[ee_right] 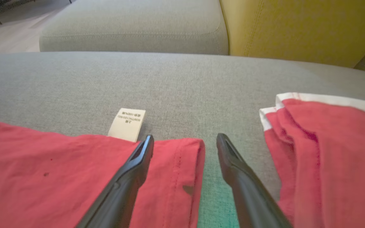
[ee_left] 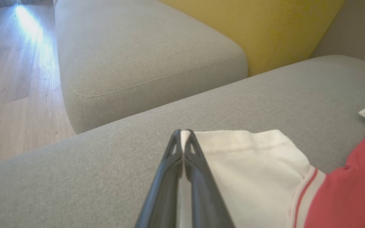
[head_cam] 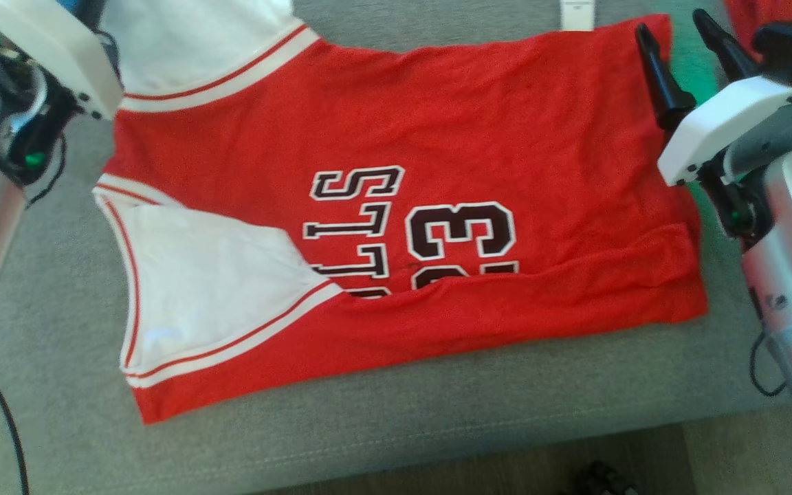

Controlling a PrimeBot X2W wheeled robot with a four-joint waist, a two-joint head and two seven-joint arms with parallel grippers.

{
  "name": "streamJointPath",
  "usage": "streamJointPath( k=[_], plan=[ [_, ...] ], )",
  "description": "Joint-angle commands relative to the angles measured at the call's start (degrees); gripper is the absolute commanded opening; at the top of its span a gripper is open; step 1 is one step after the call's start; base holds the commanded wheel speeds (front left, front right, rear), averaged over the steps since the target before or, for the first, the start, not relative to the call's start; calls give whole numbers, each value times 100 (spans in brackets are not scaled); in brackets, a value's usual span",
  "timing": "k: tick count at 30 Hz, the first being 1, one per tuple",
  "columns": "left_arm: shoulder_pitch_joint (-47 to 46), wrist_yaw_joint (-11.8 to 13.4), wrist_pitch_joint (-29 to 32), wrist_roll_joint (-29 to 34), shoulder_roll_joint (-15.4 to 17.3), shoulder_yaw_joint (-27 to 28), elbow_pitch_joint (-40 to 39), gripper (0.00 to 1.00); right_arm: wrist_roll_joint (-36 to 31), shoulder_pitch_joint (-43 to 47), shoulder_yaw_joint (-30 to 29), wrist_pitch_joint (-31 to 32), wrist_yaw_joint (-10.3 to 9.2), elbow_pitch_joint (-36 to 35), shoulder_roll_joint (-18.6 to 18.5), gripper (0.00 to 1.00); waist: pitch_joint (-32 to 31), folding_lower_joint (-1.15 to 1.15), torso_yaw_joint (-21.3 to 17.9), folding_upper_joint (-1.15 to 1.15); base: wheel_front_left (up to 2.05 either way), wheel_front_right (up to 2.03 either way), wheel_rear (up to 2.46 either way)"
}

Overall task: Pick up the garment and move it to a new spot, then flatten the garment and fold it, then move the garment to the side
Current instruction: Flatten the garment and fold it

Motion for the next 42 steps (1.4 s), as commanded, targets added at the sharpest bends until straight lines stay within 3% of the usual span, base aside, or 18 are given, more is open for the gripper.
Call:
streamJointPath(
  k=[1, 21, 22, 23, 42],
  plan=[
    [-257, 9, -79, -53, 241, 134, -207, 0, 84, -121, 96, 54, -4, -40, -102, 100, 31, 0, 135, 0, 0, 0, 0],
    [-232, 9, -178, -296, 365, -197, -466, 0, 764, -690, 956, 408, -4, 1225, -431, 100, 99, 0, 309, 0, 0, 0, 0],
    [-229, 9, -184, -304, 368, -211, -463, 0, 804, -709, 998, 421, -4, 1260, -441, 35, 99, 0, 314, 0, 0, 0, 0],
    [-227, 9, -191, -312, 370, -223, -459, 0, 831, -729, 1046, 419, -4, 1283, -455, 0, 98, 0, 319, 0, 0, 0, 0],
    [-688, 140, -769, -405, 392, 92, 39, 0, 721, -1513, 1439, -1195, -4, 1655, -585, 0, 223, 0, 376, 0, 0, 0, 0]
  ],
)
